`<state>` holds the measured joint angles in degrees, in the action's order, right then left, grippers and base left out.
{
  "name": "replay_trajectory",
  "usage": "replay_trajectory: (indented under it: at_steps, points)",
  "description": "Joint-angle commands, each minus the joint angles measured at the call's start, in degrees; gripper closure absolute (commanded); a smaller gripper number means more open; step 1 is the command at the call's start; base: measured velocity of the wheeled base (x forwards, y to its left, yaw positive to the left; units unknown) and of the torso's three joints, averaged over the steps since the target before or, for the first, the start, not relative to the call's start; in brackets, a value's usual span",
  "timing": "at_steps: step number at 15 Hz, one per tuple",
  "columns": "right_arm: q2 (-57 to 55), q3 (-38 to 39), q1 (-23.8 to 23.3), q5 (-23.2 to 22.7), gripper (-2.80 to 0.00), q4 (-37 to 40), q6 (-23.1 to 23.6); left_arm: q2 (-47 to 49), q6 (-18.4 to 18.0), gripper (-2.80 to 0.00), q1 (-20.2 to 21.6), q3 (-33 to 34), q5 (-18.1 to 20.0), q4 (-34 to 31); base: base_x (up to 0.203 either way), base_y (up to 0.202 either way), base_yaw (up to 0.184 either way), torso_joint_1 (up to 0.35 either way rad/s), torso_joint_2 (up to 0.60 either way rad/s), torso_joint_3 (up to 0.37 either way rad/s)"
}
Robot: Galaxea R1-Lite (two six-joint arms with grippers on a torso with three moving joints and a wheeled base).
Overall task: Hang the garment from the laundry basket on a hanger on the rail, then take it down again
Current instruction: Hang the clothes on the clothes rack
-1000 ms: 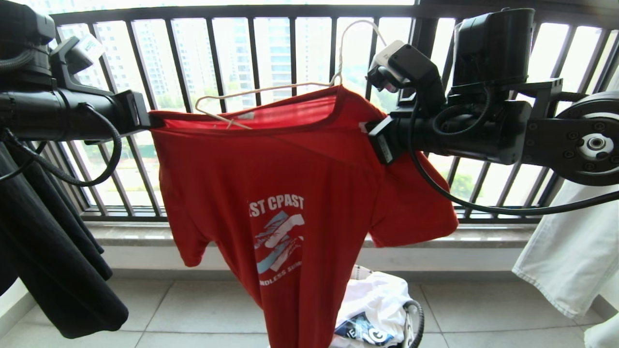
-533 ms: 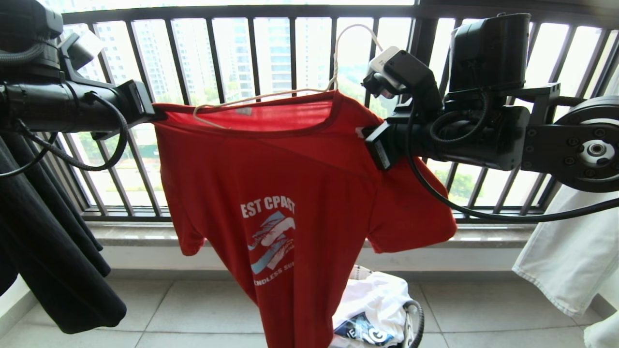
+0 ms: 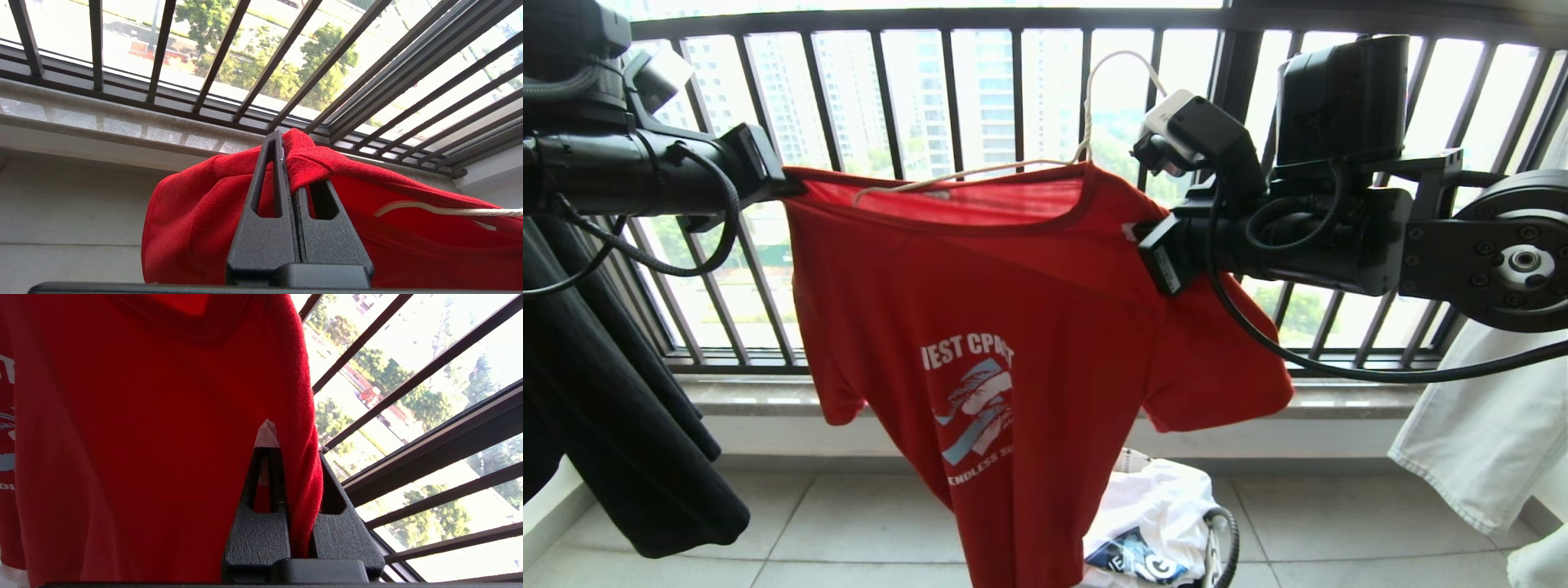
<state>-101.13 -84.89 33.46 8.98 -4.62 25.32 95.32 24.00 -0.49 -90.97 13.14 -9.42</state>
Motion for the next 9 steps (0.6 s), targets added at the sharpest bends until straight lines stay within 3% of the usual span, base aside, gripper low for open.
replay_trajectory:
  at_steps: [1,9]
  points:
    - [-0.20,0.34,0.20,0.07,0.00,-0.04,0.33,-0.83,1.45,0.00,-0.07,-0.40,0.28,0.02,0.000,0.000,0.000,0.000,0.00,0.000]
    - [-6.08,-6.34,1.98,-2.89,0.00,0.13,1.31,-3.04,2.11,0.00,-2.94,2.20,3.21,0.12,0.000,0.000,0.000,0.000,0.00,0.000]
